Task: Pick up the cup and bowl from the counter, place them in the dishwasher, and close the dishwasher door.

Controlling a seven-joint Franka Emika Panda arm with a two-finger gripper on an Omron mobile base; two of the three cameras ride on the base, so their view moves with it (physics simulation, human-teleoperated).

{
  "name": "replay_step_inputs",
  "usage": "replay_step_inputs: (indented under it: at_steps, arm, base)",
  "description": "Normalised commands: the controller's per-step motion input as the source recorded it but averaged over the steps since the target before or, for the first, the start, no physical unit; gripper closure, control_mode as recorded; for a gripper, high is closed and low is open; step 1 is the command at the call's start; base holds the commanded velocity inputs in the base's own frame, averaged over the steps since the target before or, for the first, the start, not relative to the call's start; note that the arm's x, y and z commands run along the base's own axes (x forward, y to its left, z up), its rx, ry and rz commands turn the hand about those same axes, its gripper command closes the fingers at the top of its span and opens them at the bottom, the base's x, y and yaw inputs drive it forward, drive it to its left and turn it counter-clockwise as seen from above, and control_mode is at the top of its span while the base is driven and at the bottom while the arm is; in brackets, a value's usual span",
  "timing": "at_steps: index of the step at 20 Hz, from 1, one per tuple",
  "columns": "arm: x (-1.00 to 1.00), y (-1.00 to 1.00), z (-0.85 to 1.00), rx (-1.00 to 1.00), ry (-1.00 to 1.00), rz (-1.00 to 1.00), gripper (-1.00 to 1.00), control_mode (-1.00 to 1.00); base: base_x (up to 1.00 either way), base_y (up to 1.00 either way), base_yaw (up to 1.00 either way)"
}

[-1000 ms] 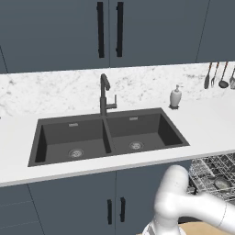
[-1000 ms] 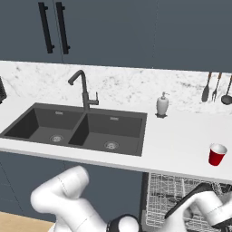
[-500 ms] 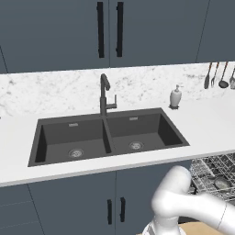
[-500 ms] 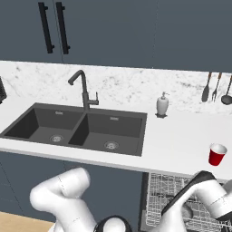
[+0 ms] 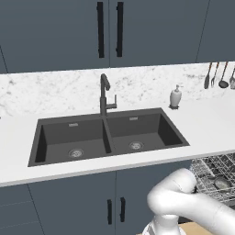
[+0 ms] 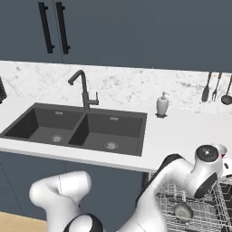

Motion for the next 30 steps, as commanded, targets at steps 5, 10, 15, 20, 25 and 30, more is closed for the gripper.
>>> replay_step_inputs:
  at_steps: [5, 10, 15, 20, 25, 30]
  arm:
    - [0.13, 0.05, 1.0, -0.25, 0.2, 0.0, -1.0, -1.0]
    - [0.0, 0.01, 1.0, -0.12, 0.21, 0.0, -1.0, -1.0]
    - [0.02, -0.2, 0.58, 0.21, 0.1, -0.04, -1.0, -1.0]
    - [0.1, 0.52, -0.01, 0.01, -0.01, 0.01, -1.0, -1.0]
    - [0.49, 0.9, -0.24, 0.0, -0.03, 0.0, -1.0, -1.0]
    - [0.26, 0.34, -0.27, 0.01, -0.07, -0.05, -1.0, -1.0]
  base:
    - [0.0, 0.0, 0.0]
    - [0.0, 0.0, 0.0]
    - [0.0, 0.0, 0.0]
    - [0.0, 0.0, 0.0]
    - [0.0, 0.0, 0.0]
    - [0.0, 0.0, 0.0]
